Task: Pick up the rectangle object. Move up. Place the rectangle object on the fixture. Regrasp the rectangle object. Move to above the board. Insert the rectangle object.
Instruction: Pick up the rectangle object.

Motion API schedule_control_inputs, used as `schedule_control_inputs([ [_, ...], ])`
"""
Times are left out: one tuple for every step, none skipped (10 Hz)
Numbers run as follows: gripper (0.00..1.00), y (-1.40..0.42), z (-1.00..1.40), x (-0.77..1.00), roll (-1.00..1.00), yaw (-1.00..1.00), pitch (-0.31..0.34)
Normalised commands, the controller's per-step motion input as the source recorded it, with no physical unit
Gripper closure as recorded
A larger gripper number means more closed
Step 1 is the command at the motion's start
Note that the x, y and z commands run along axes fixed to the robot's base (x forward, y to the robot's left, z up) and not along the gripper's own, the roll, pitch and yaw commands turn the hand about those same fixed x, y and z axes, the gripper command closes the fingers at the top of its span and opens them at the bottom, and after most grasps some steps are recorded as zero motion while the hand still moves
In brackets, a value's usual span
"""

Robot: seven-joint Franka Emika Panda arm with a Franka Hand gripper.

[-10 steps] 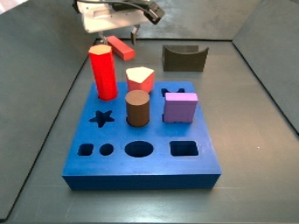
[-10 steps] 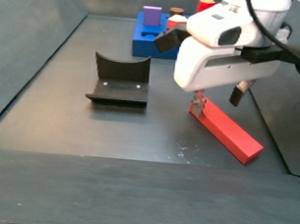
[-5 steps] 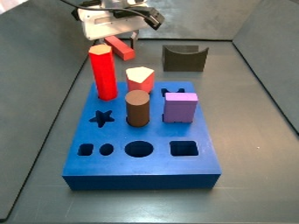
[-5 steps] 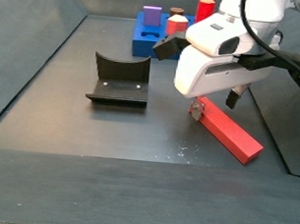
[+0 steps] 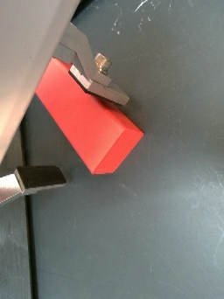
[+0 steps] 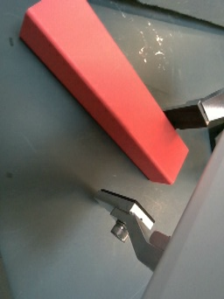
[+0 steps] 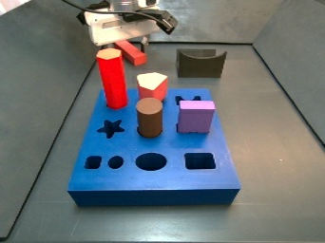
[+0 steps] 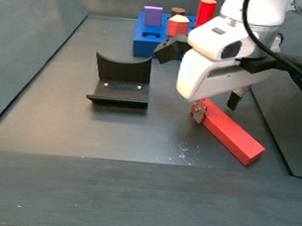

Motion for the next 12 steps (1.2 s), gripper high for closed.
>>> schedule_control_inputs([
  [0.0,0.0,-0.46,-0.17,-0.16,0.0,-0.333],
  [0.0,0.0,-0.53,0.0,-0.23,-0.02,-0.189],
  [0.0,0.0,-0.27,0.0,-0.17,0.0,-0.096],
  [0.0,0.0,-0.09,0.0,-0.08,0.0,-0.05],
  [0.0,0.0,0.0,0.0,0.0,0.0,0.0],
  [1.0,0.0,0.0,0.0,0.0,0.0,0.0],
  [1.0,0.0,0.0,0.0,0.0,0.0,0.0],
  [1.0,0.0,0.0,0.0,0.0,0.0,0.0],
  [1.0,0.0,0.0,0.0,0.0,0.0,0.0],
  [1.0,0.0,0.0,0.0,0.0,0.0,0.0],
  [1.0,0.0,0.0,0.0,0.0,0.0,0.0],
  [1.0,0.0,0.0,0.0,0.0,0.0,0.0],
])
